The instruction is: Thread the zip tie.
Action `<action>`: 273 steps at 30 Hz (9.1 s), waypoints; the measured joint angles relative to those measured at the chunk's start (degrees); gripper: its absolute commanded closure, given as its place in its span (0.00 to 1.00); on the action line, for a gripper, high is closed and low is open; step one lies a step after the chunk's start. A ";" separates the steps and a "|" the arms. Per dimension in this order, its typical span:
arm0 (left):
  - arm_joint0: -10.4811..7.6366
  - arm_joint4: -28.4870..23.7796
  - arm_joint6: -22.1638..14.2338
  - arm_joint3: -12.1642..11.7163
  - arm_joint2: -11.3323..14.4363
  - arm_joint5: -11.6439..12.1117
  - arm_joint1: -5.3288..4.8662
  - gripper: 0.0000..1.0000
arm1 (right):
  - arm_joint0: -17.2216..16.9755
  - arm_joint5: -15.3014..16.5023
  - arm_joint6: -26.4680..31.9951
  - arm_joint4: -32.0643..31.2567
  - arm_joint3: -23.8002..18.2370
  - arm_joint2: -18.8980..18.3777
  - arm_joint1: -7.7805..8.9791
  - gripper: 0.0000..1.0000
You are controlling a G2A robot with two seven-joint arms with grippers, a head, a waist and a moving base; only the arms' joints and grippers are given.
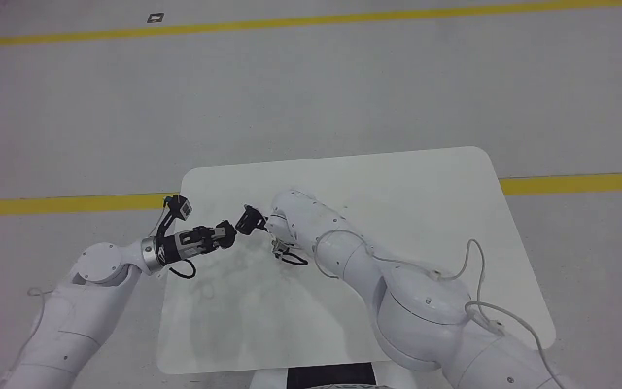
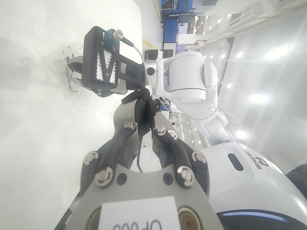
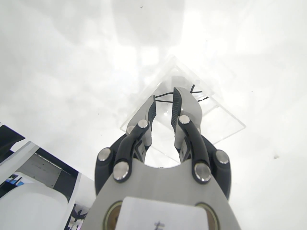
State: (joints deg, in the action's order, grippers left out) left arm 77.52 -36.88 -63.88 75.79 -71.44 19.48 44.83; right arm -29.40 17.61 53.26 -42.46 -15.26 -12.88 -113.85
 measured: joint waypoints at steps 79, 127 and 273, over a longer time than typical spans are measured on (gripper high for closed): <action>0.00 0.00 0.00 0.00 0.00 0.00 0.00 1.00 | -0.55 -10.01 8.98 4.79 -2.29 1.66 -0.28 0.72; 0.00 0.00 0.00 0.00 0.00 0.00 0.00 1.00 | -0.67 -14.62 6.64 6.71 -2.97 3.13 -0.48 0.88; 0.00 0.00 0.00 0.00 0.00 0.00 0.00 1.00 | 8.44 1.88 2.70 19.04 3.35 -7.44 2.49 1.00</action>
State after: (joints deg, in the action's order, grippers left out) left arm 77.52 -36.88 -63.88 75.79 -71.44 19.48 44.83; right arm -20.96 19.48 55.96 -23.42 -11.91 -20.31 -111.36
